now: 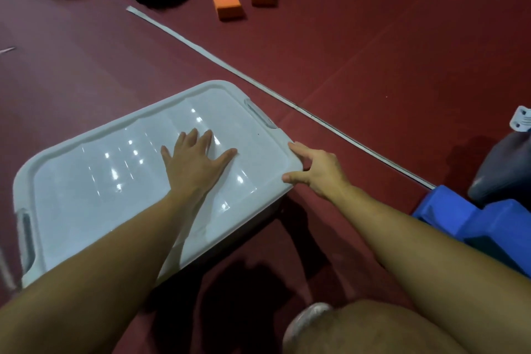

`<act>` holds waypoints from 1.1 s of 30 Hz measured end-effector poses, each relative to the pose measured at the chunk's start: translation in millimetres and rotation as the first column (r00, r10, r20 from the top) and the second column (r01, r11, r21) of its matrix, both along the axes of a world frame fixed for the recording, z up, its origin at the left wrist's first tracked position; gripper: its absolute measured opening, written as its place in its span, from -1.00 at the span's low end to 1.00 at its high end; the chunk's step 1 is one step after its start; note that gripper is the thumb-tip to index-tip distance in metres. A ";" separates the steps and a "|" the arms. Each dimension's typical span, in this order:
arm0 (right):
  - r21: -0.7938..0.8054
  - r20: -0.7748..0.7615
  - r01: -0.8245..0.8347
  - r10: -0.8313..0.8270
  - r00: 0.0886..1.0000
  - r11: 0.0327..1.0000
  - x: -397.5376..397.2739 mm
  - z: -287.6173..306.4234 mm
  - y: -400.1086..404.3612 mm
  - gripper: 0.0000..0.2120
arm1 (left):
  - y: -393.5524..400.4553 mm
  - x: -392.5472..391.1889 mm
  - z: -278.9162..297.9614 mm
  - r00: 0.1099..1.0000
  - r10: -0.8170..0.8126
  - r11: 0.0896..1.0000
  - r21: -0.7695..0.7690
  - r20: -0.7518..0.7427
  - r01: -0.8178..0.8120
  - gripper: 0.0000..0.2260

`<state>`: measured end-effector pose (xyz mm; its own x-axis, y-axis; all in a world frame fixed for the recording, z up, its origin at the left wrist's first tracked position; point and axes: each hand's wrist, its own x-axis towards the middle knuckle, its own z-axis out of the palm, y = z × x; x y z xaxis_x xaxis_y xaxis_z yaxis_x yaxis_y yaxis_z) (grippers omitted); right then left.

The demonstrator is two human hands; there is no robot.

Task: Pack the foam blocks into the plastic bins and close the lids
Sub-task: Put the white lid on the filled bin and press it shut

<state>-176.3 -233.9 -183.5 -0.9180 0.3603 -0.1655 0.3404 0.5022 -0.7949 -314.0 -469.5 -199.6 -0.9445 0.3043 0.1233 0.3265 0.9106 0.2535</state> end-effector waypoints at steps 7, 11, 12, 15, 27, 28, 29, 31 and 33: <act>0.213 0.078 -0.080 0.065 0.995 0.974 16.9 22.1 2.0 -0.22 | 8.1 6.1 10.5 0.999 0.032 0.999 -0.039 0.032 -0.031 -0.38; 0.300 0.049 0.072 -0.091 0.995 0.951 67.0 50.1 31.6 -0.24 | 41.6 32.2 33.9 0.992 -0.117 0.991 0.069 0.051 0.114 -0.47; 0.332 0.042 0.100 -0.121 0.992 0.938 84.9 57.7 39.1 -0.22 | 55.8 44.4 42.5 0.979 -0.186 0.977 0.123 0.082 0.175 -0.47; 0.418 0.043 0.132 -0.165 0.985 0.899 140.0 87.9 62.1 -0.19 | 108.5 90.5 78.8 0.922 -0.369 0.915 0.220 0.116 0.339 -0.45; 0.552 -0.038 0.416 -0.476 0.878 0.723 419.9 203.6 155.8 -0.14 | 307.1 340.7 226.1 0.511 -0.832 0.545 0.144 0.216 0.826 -0.47; 0.554 -0.035 0.448 -0.518 0.855 0.702 450.6 209.8 163.6 -0.14 | 320.3 365.5 231.9 0.479 -0.849 0.513 0.133 0.224 0.848 -0.46; 0.557 -0.027 0.476 -0.558 0.829 0.681 482.1 214.3 171.7 -0.14 | 332.3 390.7 236.0 0.447 -0.864 0.482 0.124 0.232 0.867 -0.45; 0.561 -0.016 0.529 -0.630 0.776 0.637 547.3 220.4 184.9 -0.13 | 353.7 442.6 237.4 0.380 -0.892 0.415 0.110 0.246 0.903 -0.44; 0.559 -0.015 0.580 -0.691 0.722 0.593 610.9 221.4 191.2 -0.13 | 371.1 493.8 231.1 0.313 -0.913 0.349 0.104 0.262 0.931 -0.41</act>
